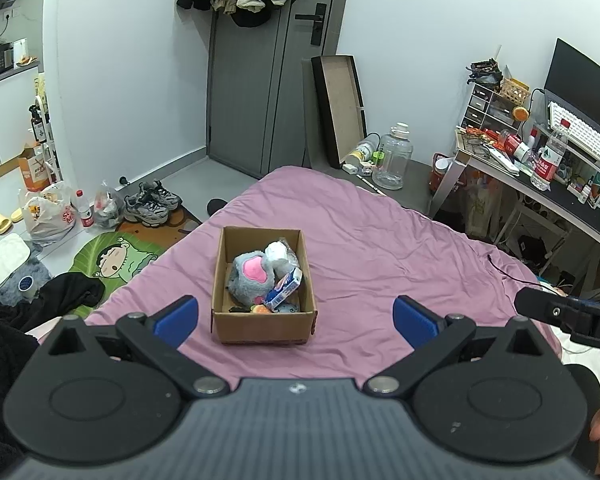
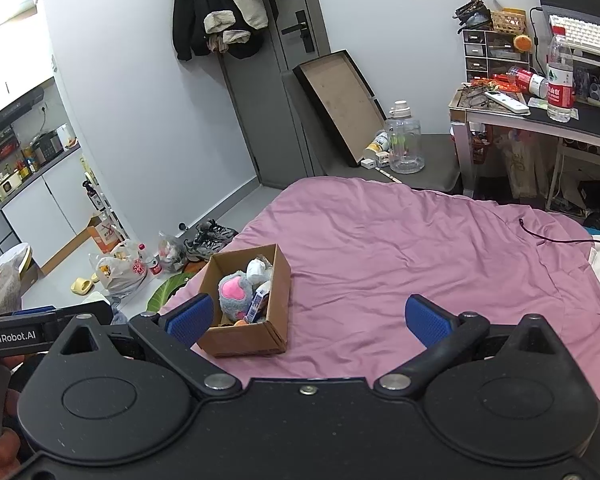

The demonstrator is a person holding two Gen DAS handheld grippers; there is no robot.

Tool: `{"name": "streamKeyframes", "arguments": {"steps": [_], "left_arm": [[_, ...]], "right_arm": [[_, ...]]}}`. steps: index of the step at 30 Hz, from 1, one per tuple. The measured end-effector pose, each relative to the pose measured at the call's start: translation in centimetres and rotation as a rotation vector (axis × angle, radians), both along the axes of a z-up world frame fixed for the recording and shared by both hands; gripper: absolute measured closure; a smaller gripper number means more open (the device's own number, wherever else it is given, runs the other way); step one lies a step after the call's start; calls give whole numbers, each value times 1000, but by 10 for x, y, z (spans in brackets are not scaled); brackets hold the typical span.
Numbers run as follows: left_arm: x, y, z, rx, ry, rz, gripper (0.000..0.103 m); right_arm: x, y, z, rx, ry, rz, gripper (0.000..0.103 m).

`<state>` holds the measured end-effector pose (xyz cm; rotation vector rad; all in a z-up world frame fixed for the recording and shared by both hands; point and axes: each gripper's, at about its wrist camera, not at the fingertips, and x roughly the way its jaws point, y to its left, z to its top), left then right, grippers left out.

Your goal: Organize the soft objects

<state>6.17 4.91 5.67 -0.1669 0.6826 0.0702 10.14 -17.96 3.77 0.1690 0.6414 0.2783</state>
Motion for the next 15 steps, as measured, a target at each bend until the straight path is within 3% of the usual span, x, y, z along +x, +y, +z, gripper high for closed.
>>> {"name": "streamKeyframes", "arguments": {"steps": [15], "left_arm": [[2,7,-4,-4,11,0,0]], "right_arm": [[-1,3,-1,-40,2,0,0]]}}
